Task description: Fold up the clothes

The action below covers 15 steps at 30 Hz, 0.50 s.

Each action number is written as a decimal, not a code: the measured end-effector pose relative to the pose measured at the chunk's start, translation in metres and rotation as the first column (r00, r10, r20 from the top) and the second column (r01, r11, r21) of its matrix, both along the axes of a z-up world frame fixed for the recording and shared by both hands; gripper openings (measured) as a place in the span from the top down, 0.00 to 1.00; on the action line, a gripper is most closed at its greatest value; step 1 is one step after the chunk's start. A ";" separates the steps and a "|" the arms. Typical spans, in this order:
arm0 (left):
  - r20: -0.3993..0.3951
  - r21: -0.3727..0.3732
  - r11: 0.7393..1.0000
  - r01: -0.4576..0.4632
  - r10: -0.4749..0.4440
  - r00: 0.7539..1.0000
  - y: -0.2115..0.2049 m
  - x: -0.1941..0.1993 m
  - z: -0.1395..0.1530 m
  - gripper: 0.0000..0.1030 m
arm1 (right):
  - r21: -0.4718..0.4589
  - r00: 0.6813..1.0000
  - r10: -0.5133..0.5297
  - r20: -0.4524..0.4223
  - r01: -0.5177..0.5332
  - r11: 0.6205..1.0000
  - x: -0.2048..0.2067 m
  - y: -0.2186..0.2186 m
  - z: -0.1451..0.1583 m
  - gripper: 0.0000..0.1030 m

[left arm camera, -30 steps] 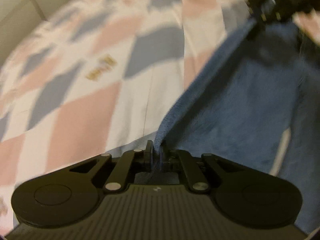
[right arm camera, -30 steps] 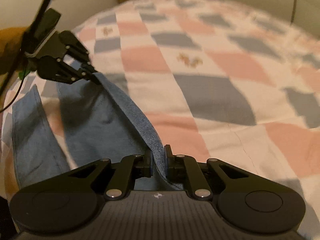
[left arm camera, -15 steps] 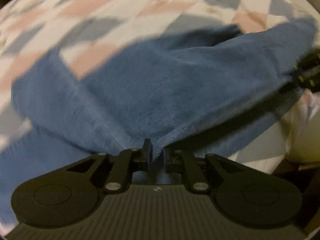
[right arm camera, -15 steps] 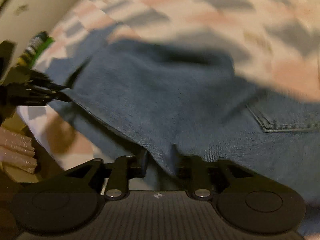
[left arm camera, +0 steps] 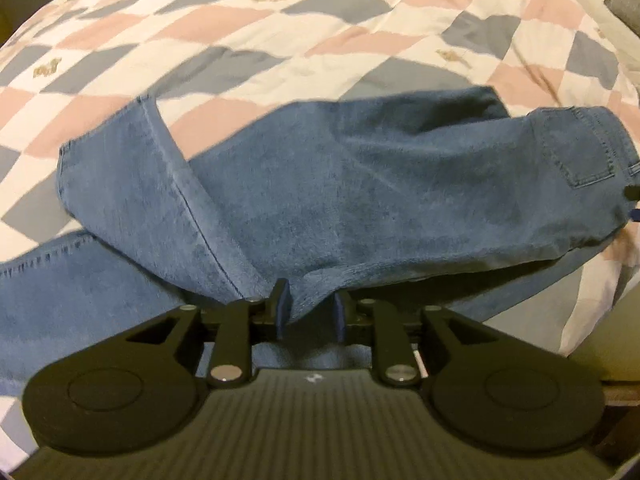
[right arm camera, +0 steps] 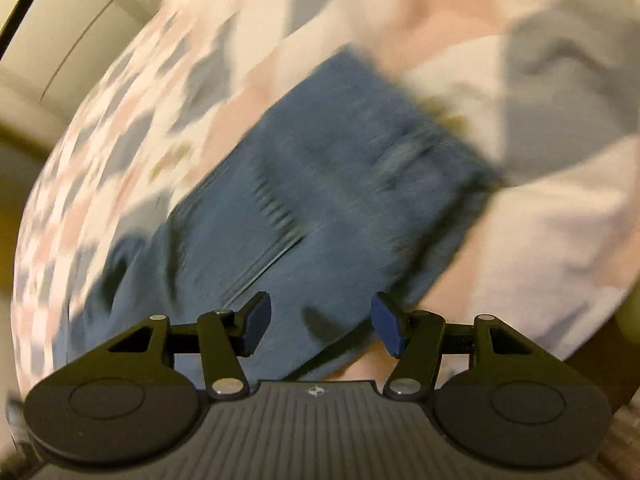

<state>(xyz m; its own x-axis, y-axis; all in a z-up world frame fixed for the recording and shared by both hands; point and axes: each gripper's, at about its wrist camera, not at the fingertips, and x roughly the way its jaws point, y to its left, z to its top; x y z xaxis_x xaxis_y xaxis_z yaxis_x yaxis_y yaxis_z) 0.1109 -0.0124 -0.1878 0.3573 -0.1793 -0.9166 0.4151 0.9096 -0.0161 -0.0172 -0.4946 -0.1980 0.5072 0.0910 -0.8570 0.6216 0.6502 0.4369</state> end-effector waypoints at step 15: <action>-0.032 0.040 0.999 0.003 -0.001 0.999 -0.004 -0.007 -0.022 0.79 | -0.197 0.999 -0.044 0.011 0.046 0.979 0.000 -0.020 0.006 0.91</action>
